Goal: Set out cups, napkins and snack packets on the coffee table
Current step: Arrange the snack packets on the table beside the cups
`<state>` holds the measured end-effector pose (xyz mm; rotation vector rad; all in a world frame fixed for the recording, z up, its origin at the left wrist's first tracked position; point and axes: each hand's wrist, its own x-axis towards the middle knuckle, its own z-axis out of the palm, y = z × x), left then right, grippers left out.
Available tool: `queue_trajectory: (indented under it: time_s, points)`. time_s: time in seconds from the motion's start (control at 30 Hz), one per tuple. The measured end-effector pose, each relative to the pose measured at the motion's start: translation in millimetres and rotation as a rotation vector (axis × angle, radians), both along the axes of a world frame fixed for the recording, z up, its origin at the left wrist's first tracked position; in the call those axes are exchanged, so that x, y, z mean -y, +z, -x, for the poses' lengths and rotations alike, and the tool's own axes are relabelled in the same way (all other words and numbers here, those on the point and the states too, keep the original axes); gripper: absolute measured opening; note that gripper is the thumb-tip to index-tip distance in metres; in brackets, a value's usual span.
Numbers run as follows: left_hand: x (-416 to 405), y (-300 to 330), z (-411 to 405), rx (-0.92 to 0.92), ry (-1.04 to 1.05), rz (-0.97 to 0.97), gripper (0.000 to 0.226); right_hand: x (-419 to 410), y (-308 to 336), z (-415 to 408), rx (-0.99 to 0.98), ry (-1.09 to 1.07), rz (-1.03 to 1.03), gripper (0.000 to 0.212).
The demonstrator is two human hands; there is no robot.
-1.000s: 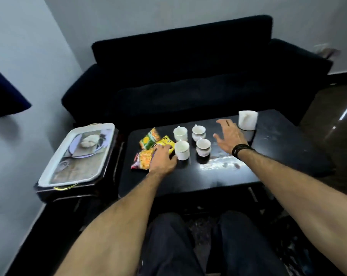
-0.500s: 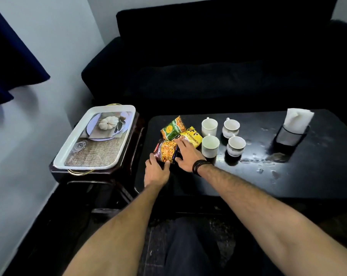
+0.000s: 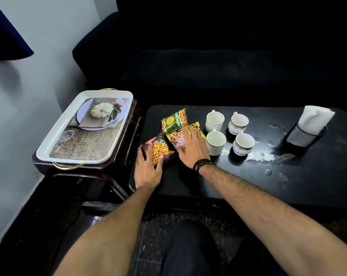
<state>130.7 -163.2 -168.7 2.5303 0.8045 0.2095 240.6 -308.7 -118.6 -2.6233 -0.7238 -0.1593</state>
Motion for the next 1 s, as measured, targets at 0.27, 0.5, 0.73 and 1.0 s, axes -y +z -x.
queue_trajectory:
  time_s: [0.27, 0.5, 0.73, 1.0]
  points:
    - [-4, -2, 1, 0.046, -0.002, -0.047, 0.06, -11, -20, -1, -0.191, 0.076, 0.212, 0.059]
    - [-2, 0, -1, 0.093, 0.025, -0.013, 0.058, -25, 1, -17, -0.203, 0.052, -0.034, 0.047]
    - [-2, -6, -5, 0.046, 0.025, -0.099, 0.066, -81, 14, -61, -0.161, 0.025, -0.136, 0.071]
    - [-3, -12, -6, 0.035, 0.016, -0.124, 0.065, -102, -4, -97, -0.349, 0.021, 0.184, 0.08]
